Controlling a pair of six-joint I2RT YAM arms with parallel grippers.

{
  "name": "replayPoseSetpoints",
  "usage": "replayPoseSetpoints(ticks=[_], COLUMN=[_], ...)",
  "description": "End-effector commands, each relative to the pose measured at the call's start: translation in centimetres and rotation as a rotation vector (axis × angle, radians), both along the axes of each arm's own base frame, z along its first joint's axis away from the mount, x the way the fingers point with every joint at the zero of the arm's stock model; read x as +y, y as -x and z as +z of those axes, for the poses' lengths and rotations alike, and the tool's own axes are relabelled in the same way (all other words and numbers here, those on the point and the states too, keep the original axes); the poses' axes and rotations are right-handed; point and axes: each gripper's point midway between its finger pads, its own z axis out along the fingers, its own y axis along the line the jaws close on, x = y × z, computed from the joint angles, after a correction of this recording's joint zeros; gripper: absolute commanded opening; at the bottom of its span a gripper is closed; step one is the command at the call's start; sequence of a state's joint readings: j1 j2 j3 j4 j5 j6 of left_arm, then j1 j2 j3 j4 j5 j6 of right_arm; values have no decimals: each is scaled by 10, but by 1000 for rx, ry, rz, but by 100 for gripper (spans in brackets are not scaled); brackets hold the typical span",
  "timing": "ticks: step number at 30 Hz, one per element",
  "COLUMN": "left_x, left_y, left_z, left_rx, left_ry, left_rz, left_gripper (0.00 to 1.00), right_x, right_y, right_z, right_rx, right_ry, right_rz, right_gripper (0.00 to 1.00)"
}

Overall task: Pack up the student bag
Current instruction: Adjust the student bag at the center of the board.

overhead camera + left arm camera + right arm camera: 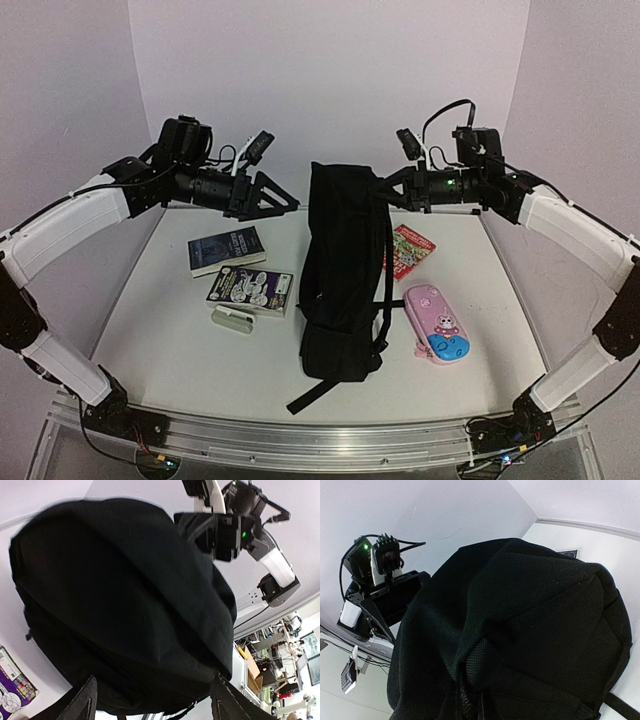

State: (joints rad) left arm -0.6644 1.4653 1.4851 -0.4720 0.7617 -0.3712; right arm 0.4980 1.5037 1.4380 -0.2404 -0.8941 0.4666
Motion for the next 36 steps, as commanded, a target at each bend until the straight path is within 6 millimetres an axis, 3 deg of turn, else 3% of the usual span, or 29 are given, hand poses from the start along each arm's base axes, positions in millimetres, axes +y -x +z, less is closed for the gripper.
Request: replayPoseSetpoints(ticks=[1, 4, 7, 8, 12, 15, 18, 21, 25, 31, 34, 36], left_x=[-20, -31, -38, -40, -45, -46, -44, -42, -37, -34, -34, -34], left_y=[17, 19, 16, 16, 15, 14, 15, 18, 18, 18, 19, 20], left_z=[-3, -12, -18, -19, -16, -15, -14, -13, -17, -21, -21, -21], left_rx=[34, 72, 100, 104, 101, 94, 89, 81, 77, 85, 82, 82], left_ry=[55, 57, 64, 70, 93, 97, 100, 104, 83, 68, 70, 70], left_rz=[-85, -97, -101, -105, -109, -101, -96, -96, -75, -59, -61, -71], left_gripper=[78, 79, 76, 75, 71, 65, 63, 62, 62, 61, 60, 59], right_x=[-5, -8, -17, -21, -35, -48, -63, -62, -32, 10, 26, 29], right_y=[-17, -25, -30, -30, -17, -2, 14, 35, 66, 94, 98, 93], right_z=[19, 19, 22, 24, 30, 27, 22, 15, 8, -13, -25, -33], right_rx=[-167, -166, -164, -162, -147, -132, -119, -98, -88, -51, -51, -49], right_ry=[-27, -19, -8, -7, -19, -20, -15, -12, 15, 62, 100, 126], right_rz=[-2, -47, -125, -152, -213, -265, -335, -351, -334, -319, -333, -365], right_gripper=[6, 19, 56, 64, 88, 98, 98, 98, 98, 91, 86, 76])
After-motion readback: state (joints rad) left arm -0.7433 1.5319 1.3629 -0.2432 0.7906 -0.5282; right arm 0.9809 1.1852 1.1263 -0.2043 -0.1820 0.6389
